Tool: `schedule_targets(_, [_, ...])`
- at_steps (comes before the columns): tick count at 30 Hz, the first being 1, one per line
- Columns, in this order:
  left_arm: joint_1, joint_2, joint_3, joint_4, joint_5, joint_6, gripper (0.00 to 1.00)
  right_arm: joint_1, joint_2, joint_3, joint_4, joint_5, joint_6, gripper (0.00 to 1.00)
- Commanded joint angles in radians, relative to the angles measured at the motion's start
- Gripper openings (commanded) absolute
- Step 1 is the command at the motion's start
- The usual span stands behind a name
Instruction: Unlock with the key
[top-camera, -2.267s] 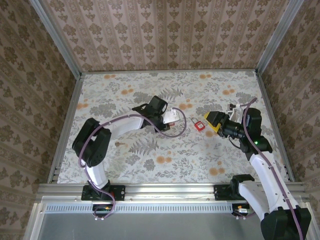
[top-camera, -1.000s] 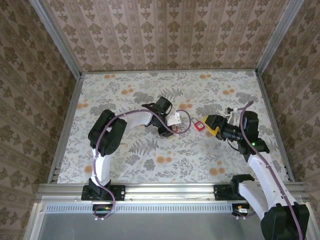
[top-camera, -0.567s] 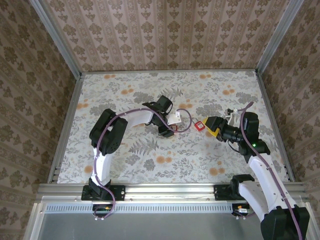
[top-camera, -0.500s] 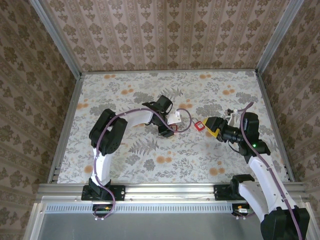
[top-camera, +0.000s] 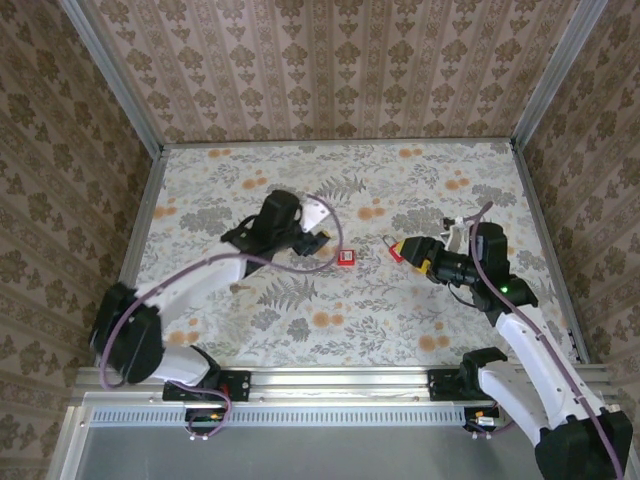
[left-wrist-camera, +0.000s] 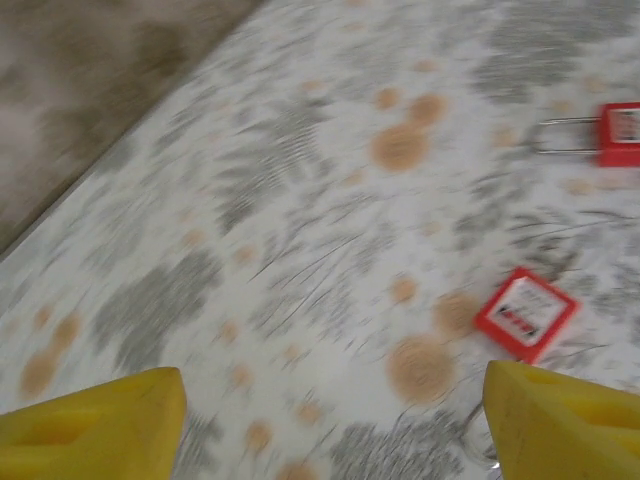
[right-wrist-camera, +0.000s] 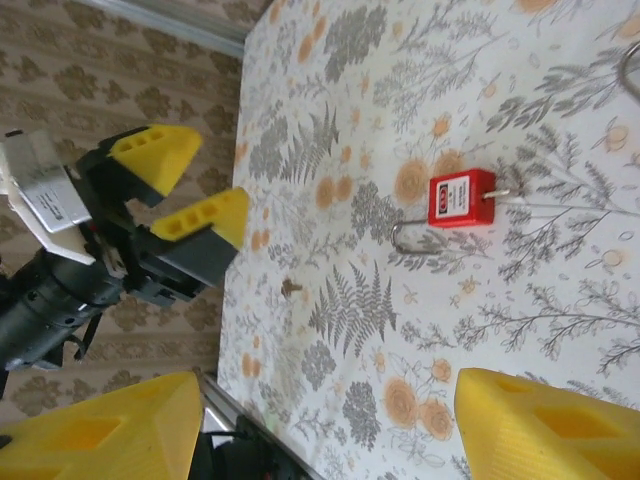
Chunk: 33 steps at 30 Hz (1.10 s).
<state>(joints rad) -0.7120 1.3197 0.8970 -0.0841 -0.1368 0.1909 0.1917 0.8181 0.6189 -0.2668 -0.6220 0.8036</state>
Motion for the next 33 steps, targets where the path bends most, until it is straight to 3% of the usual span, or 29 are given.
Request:
schedule_targets(1, [0.07,-0.137,-0.121,-0.003,-0.288,-0.405,0.79,0.074,0.039,0.054,-0.054,0.129,-0.071,0.68])
schedule_targets(5, [0.273,-0.334,-0.227,-0.182,-0.17,-0.701,0.83,0.137,0.096,0.094,-0.088,0.255,-0.121,0.67])
schedule_targets(8, [0.372,-0.487,-0.331,-0.217,-0.175,-0.781,0.84,0.171,0.165,0.125,-0.105,0.356,-0.154,0.67])
schedule_targets(12, [0.46,-0.619,-0.434,-0.262,-0.175,-0.85,0.89,0.205,0.261,0.157,-0.088,0.395,-0.164,0.65])
schedule_targets(16, [0.546,-0.597,-0.472,-0.266,-0.029,-0.869,0.9,0.249,0.332,0.192,-0.06,0.398,-0.159,0.65])
schedule_targets(21, [0.569,-0.402,-0.448,-0.202,0.119,-0.868,0.89,0.297,0.376,0.226,-0.049,0.416,-0.152,0.66])
schedule_targets(23, [0.568,-0.323,-0.431,-0.182,0.187,-0.882,0.84,0.307,0.38,0.227,-0.046,0.419,-0.147,0.66])
schedule_targets(26, [0.549,-0.283,-0.452,-0.161,0.197,-0.941,0.78,0.316,0.376,0.224,-0.05,0.431,-0.144,0.66])
schedule_targets(33, [0.511,-0.318,-0.509,-0.11,0.175,-0.964,0.76,0.319,0.351,0.208,-0.058,0.442,-0.152,0.63])
